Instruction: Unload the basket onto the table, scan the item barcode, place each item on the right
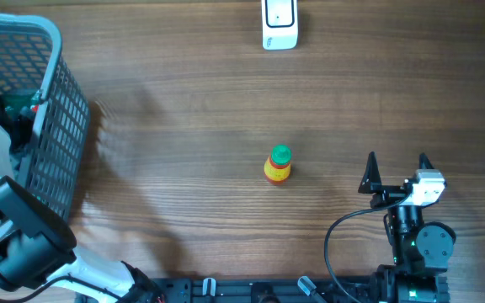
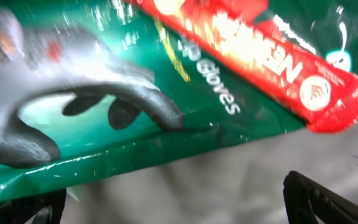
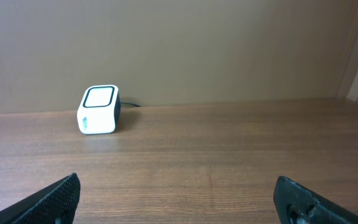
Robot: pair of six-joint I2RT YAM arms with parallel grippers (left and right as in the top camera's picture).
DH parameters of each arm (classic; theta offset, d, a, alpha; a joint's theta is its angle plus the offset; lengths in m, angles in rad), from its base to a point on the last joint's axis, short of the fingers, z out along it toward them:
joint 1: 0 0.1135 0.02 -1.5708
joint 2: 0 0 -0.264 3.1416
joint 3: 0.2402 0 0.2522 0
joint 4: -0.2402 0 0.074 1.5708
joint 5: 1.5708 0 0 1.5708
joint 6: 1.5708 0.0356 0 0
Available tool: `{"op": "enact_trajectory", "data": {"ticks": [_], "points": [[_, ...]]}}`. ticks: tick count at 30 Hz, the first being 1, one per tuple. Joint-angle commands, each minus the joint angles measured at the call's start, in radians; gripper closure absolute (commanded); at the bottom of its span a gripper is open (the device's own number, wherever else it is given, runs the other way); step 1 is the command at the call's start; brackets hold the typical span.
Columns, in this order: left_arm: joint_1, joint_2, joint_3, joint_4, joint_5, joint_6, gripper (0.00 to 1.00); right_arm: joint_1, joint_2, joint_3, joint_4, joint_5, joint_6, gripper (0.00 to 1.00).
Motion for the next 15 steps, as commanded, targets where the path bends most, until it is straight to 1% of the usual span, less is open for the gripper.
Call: {"op": "enact_trajectory", "data": {"ticks": [1, 4, 10, 12, 15], "points": [[0.001, 0.003, 0.021, 0.042, -0.155, 0.178, 0.0, 0.006, -0.005, -0.001, 0.002, 0.01, -0.012, 0.0], [0.001, 0.003, 0.021, 0.074, -0.168, 0.188, 0.0, 0.006, -0.005, -0.001, 0.002, 0.01, -0.012, 0.01], [-0.002, 0.003, 0.021, 0.088, -0.169, 0.417, 0.0, 0.006, -0.005, -0.001, 0.002, 0.01, -0.012, 0.0], [-0.002, 0.003, 0.021, 0.098, -0.174, 0.442, 0.0, 0.006, -0.005, -0.001, 0.002, 0.01, -0.012, 0.0], [-0.002, 0.003, 0.021, 0.138, -0.227, 0.441, 0.0, 0.006, -0.005, -0.001, 0.002, 0.01, -0.012, 0.0]]}}
